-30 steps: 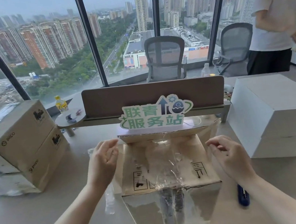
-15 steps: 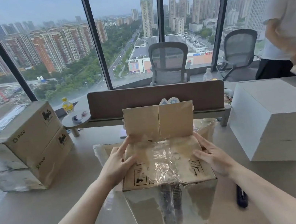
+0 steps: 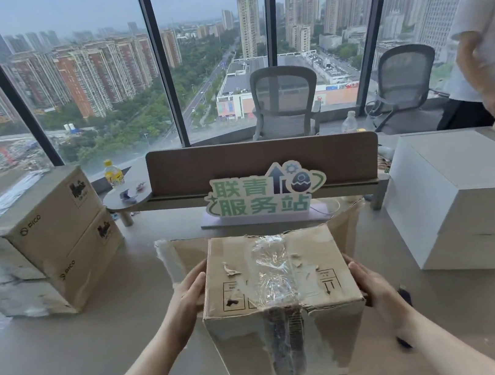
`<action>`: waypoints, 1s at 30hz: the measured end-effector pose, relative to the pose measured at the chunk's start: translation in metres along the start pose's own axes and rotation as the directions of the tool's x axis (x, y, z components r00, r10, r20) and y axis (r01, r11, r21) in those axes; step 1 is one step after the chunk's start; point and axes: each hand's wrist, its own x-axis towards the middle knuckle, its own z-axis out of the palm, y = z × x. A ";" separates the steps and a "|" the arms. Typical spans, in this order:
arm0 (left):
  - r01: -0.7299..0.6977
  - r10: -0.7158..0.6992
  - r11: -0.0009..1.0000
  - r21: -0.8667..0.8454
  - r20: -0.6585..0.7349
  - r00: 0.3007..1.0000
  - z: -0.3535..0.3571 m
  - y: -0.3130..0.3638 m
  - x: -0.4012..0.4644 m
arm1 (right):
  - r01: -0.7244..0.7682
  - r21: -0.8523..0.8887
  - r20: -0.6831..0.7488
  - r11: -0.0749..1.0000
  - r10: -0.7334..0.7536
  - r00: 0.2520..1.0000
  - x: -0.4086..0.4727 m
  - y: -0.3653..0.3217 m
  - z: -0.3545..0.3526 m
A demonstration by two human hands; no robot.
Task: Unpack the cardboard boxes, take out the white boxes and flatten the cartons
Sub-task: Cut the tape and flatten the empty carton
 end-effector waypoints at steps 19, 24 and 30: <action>0.221 -0.221 0.975 0.012 0.135 0.966 0.005 0.100 0.050 | -0.016 -0.118 -0.292 0.993 -0.020 0.956 0.020 -0.111 0.018; 0.171 -0.184 0.982 0.082 0.193 0.964 0.009 0.081 0.051 | -0.010 -0.234 -0.256 0.972 -0.052 0.965 0.034 -0.101 0.015; 0.270 -0.279 0.953 0.135 0.046 0.959 0.027 0.057 0.068 | -0.153 -0.359 -0.334 0.921 0.027 0.942 0.066 -0.074 0.022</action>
